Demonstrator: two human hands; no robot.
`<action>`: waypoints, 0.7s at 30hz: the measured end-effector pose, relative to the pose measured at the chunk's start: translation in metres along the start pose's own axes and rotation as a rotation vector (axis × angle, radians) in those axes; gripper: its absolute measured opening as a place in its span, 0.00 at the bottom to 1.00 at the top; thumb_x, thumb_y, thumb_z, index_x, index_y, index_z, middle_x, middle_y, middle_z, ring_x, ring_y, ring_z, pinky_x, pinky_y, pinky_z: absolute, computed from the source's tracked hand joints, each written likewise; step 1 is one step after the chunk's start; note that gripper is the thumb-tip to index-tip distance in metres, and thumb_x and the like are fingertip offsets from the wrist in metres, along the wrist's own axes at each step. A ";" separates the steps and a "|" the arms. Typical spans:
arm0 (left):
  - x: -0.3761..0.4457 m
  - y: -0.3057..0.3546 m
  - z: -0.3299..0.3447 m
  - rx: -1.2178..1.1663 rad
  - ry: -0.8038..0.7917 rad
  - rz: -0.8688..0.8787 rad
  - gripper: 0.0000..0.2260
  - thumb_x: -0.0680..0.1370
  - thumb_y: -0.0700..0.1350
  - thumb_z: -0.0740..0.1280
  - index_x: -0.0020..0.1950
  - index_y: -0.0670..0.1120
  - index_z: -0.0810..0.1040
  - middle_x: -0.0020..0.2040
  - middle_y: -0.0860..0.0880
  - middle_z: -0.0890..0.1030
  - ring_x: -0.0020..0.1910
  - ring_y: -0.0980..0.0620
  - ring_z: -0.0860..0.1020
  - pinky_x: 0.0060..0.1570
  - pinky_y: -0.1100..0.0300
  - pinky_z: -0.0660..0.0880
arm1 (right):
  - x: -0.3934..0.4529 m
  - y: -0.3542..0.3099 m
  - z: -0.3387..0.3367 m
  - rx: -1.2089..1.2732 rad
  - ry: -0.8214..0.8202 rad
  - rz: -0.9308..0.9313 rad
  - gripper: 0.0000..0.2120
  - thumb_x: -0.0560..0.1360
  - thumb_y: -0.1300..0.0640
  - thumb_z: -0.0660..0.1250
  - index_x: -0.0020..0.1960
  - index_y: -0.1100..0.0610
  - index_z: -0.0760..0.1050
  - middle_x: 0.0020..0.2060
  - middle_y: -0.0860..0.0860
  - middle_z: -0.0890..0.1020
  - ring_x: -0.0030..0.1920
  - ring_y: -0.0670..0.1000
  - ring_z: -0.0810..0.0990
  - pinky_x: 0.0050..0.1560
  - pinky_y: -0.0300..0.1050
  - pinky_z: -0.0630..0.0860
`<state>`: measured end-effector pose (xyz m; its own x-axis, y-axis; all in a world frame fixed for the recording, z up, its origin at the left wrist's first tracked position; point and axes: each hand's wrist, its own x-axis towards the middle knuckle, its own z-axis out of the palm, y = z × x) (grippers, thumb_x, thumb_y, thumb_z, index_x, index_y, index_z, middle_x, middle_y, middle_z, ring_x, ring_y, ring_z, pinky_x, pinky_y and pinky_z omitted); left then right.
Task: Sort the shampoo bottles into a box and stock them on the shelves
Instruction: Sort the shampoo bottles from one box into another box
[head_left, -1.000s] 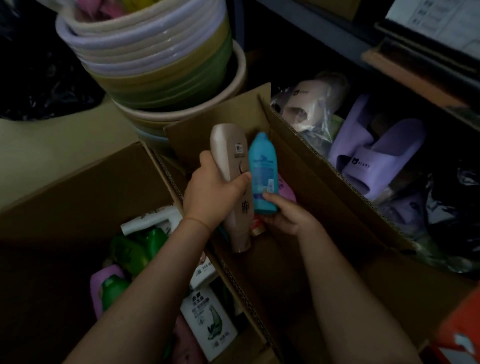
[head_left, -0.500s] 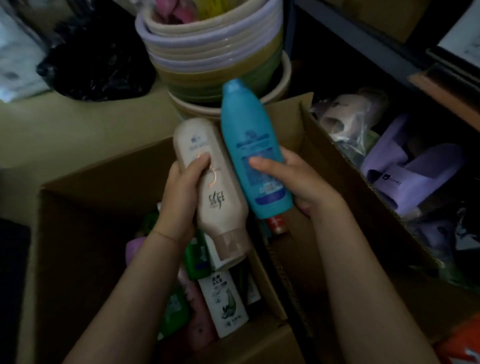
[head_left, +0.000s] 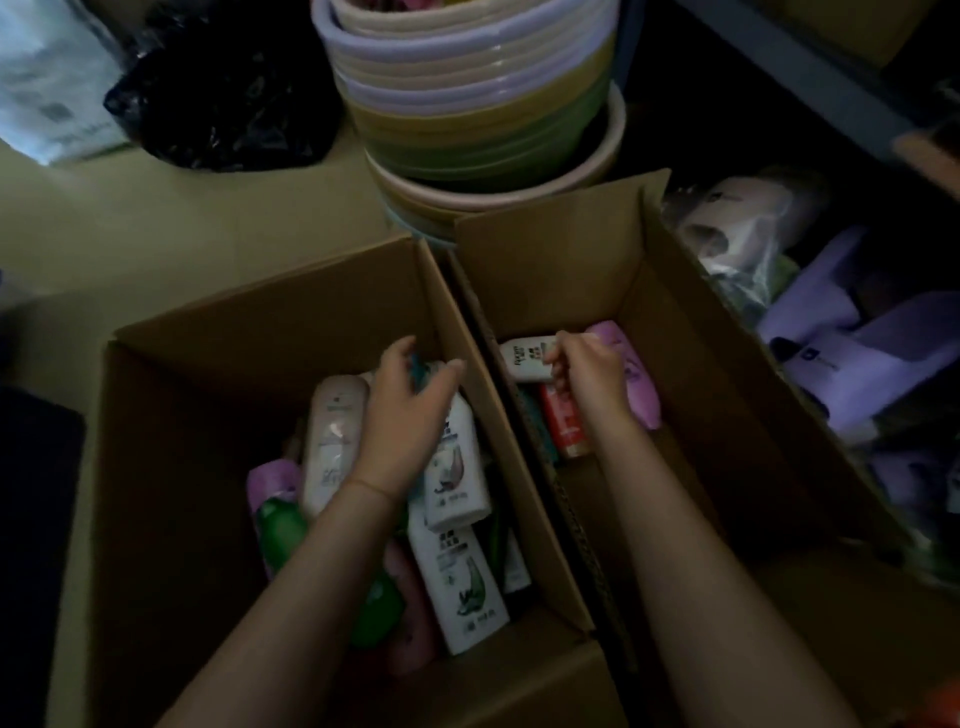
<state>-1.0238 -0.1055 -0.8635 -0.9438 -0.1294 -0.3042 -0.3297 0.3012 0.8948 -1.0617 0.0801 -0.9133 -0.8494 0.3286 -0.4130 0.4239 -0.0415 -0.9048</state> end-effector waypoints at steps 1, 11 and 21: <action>-0.002 0.007 0.014 -0.028 -0.064 0.005 0.33 0.78 0.54 0.70 0.79 0.50 0.60 0.69 0.57 0.67 0.67 0.58 0.67 0.65 0.59 0.67 | 0.004 0.014 -0.006 0.007 0.008 0.046 0.08 0.79 0.61 0.62 0.44 0.61 0.77 0.36 0.55 0.78 0.34 0.50 0.75 0.27 0.33 0.70; -0.003 -0.001 0.055 -0.004 -0.119 -0.010 0.39 0.69 0.53 0.64 0.78 0.66 0.54 0.60 0.60 0.78 0.55 0.53 0.78 0.59 0.41 0.76 | 0.038 0.147 -0.018 -0.275 -0.205 0.293 0.16 0.79 0.57 0.67 0.64 0.62 0.78 0.59 0.55 0.81 0.52 0.51 0.78 0.44 0.36 0.74; 0.004 -0.006 0.054 -0.045 -0.099 -0.005 0.38 0.68 0.53 0.63 0.78 0.64 0.58 0.57 0.55 0.81 0.52 0.50 0.81 0.55 0.40 0.78 | 0.061 0.164 0.023 -0.037 -0.113 0.418 0.29 0.75 0.52 0.74 0.72 0.61 0.70 0.63 0.60 0.78 0.58 0.60 0.80 0.50 0.49 0.78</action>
<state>-1.0265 -0.0572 -0.8878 -0.9405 -0.0361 -0.3379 -0.3354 0.2573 0.9062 -1.0515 0.0713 -1.0892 -0.6307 0.1854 -0.7536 0.7478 -0.1142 -0.6540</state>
